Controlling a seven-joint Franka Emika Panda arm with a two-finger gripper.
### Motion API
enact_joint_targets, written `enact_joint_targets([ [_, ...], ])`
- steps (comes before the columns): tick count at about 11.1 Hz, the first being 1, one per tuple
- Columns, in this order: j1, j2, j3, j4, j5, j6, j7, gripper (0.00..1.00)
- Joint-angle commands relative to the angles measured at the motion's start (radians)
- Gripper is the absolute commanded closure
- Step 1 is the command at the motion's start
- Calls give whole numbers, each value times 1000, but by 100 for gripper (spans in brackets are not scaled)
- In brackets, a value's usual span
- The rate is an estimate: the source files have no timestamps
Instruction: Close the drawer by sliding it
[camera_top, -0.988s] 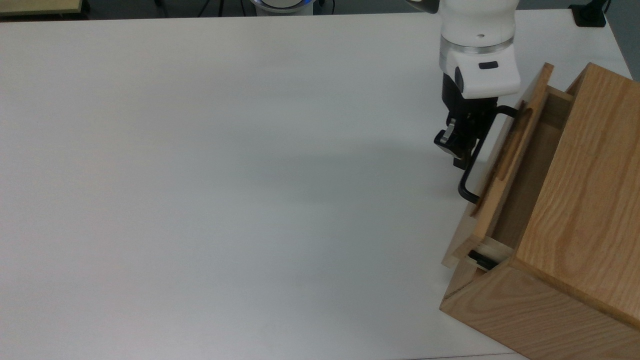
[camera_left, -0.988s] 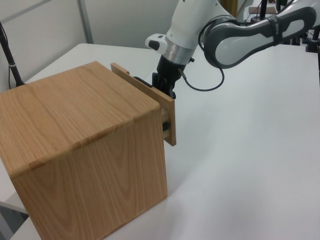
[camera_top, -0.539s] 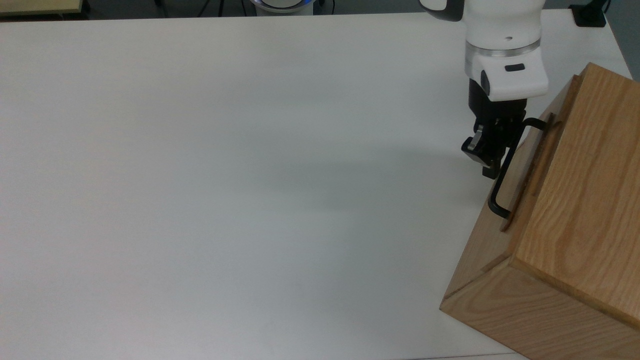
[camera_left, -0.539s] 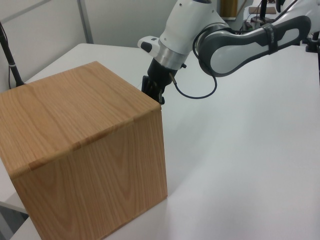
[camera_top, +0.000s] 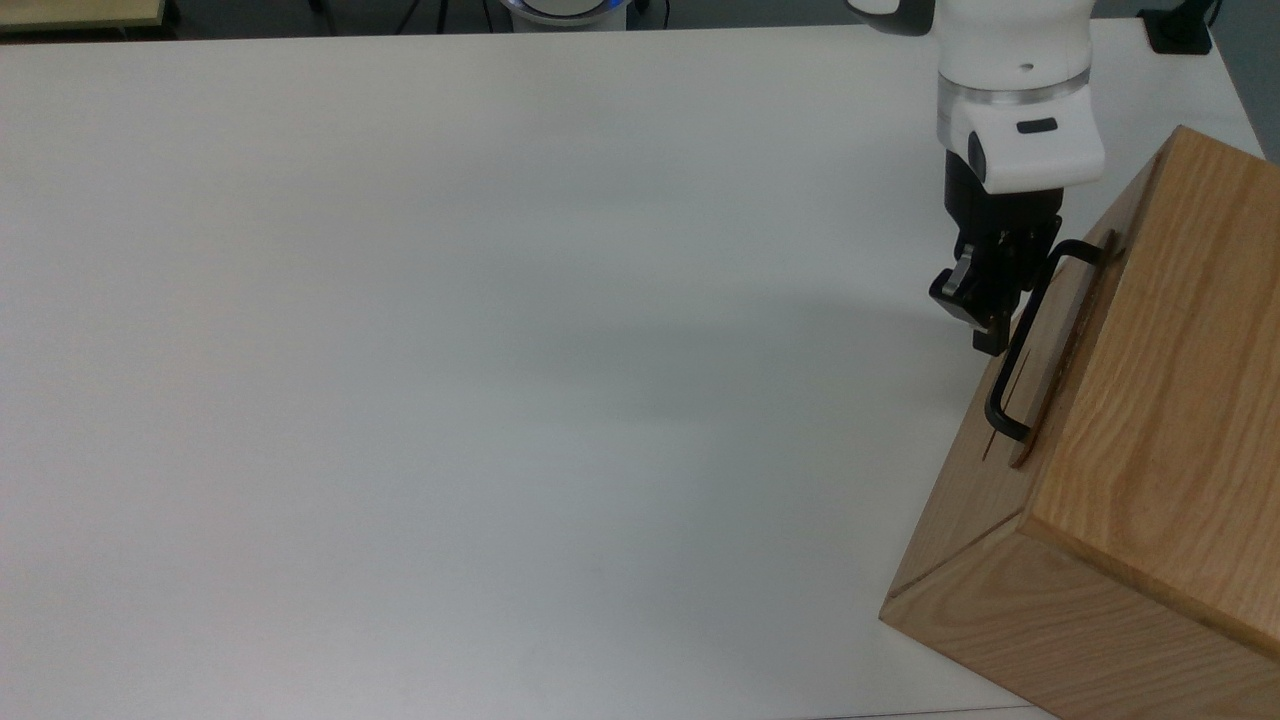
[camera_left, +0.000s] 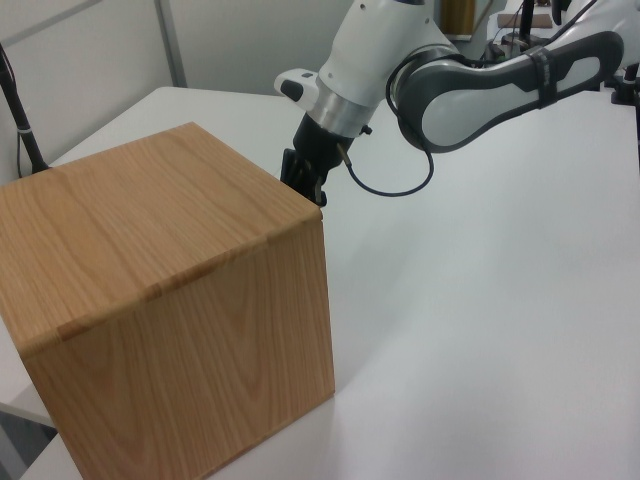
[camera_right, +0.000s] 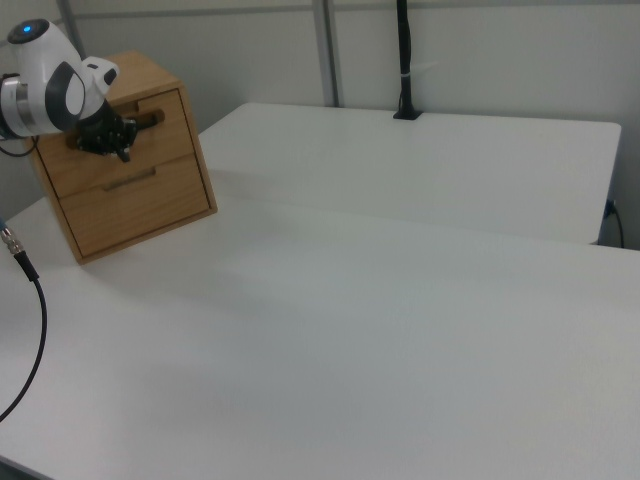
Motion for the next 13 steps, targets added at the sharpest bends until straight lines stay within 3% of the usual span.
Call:
enact_joint_targets([
  [1, -7, -205, -11, -223, 20, -22, 31, 100],
  [5, -177, -404, 2, -328, 35, -372, 2, 100],
  [8, -377, -569, 74, -377, 39, -682, 26, 95],
  [10, -465, -641, 76, -379, 39, -828, 35, 67],
  [11, -504, -652, 76, -379, 39, -868, 43, 15],
  [12, -515, -653, 76, -376, 34, -893, 70, 0],
  [13, -516, -652, 75, -376, 22, -889, 110, 0],
])
